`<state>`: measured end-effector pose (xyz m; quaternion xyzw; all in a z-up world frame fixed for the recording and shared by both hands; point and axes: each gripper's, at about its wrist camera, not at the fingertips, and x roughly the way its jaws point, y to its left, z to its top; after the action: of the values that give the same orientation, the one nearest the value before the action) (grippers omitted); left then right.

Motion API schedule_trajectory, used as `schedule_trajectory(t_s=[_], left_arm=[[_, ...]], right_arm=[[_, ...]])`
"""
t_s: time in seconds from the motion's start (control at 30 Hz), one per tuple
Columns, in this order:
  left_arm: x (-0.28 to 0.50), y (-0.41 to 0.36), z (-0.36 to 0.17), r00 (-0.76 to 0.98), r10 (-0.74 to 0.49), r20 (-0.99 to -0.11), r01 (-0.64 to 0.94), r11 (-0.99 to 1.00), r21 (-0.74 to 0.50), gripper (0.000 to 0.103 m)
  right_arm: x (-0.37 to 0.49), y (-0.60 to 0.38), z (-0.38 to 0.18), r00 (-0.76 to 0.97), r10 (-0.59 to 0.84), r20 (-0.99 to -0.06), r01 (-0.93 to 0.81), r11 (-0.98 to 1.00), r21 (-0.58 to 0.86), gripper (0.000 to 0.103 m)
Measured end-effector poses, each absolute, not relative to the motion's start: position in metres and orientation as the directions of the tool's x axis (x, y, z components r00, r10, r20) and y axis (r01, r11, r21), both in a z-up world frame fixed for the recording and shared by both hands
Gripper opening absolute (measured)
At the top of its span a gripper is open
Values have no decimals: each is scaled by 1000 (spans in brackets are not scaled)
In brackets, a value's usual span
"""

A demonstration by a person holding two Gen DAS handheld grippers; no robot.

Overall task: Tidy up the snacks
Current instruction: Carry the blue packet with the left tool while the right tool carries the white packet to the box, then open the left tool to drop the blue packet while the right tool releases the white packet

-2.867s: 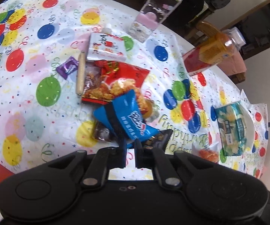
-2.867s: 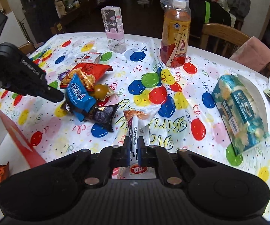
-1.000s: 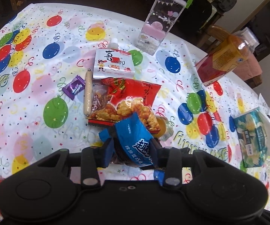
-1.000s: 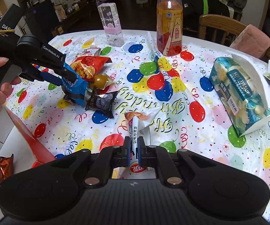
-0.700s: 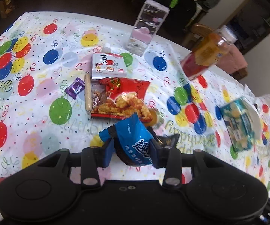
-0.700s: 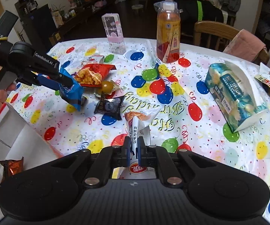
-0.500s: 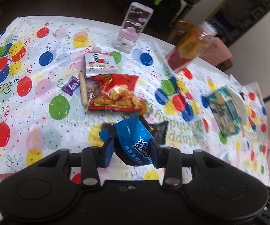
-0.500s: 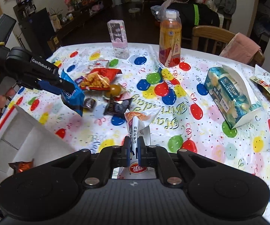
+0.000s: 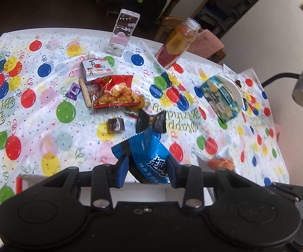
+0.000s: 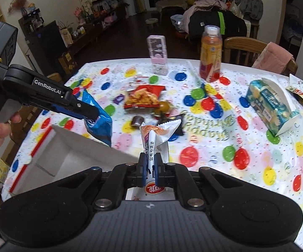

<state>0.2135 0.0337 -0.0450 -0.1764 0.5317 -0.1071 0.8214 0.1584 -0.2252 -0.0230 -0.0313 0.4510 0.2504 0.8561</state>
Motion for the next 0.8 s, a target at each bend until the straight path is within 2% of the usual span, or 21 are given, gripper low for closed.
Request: schedule_trajectory(t_s=[0.47, 0.8], left_arm=[[164, 58, -55, 339, -378, -861, 125, 926, -357, 37], [155, 45, -95, 245, -356, -902, 190, 930, -316, 35]], right_arm=[[119, -166, -37, 404, 444, -800, -514, 834, 203, 7], [111, -145, -88, 344, 358, -868, -479, 862, 165, 7]])
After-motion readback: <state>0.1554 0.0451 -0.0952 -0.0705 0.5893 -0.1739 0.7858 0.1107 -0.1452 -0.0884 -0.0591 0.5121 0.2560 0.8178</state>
